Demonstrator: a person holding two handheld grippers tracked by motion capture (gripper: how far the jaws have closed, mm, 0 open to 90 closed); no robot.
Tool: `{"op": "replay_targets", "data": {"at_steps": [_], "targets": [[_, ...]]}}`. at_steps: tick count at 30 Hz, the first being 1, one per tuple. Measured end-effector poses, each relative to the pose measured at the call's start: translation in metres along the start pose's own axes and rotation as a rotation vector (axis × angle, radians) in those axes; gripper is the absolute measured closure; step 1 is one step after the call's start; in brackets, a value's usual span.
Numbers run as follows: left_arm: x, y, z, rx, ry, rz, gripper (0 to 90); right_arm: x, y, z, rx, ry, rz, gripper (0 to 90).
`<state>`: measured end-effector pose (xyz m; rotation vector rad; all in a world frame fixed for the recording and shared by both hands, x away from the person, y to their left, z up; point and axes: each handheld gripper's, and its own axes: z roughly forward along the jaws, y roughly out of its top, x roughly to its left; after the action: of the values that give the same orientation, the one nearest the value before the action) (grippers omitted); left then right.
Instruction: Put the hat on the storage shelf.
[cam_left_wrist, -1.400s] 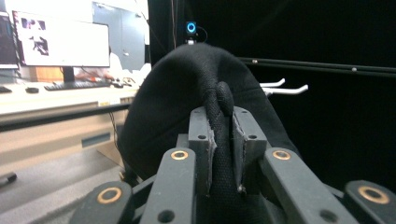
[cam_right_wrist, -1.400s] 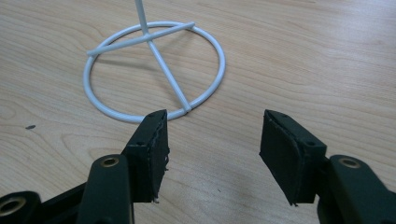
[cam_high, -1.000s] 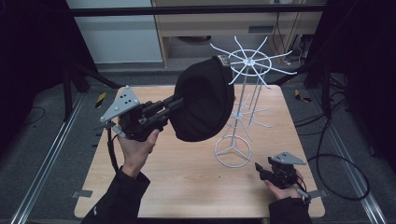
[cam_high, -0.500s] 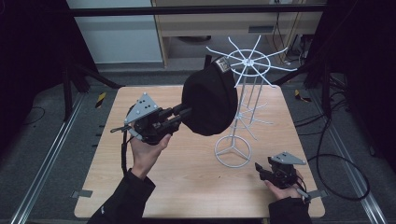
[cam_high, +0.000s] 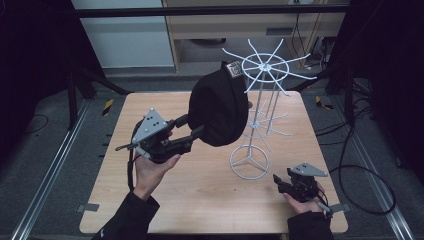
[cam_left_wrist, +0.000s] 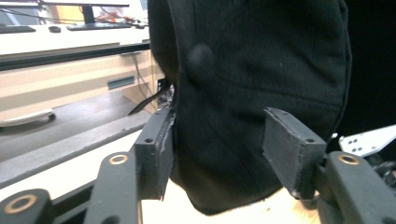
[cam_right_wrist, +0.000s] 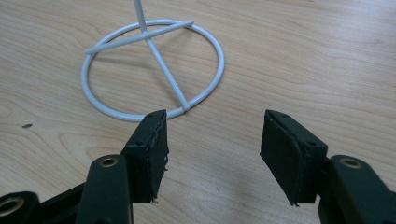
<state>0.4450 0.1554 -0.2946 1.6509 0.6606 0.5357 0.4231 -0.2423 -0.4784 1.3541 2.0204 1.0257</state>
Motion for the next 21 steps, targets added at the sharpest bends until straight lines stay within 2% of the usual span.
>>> {"op": "replay_targets", "data": {"at_steps": [8,21], "targets": [[0.015,-0.023,-0.021,0.034,0.047,-0.033,33.5,0.001,0.000,0.000,0.001,0.000,0.005,41.2],[0.050,-0.102,-0.049,0.180,0.174,-0.130,29.1,-0.001,-0.001,-0.001,-0.015,-0.002,0.026,38.2]]}}
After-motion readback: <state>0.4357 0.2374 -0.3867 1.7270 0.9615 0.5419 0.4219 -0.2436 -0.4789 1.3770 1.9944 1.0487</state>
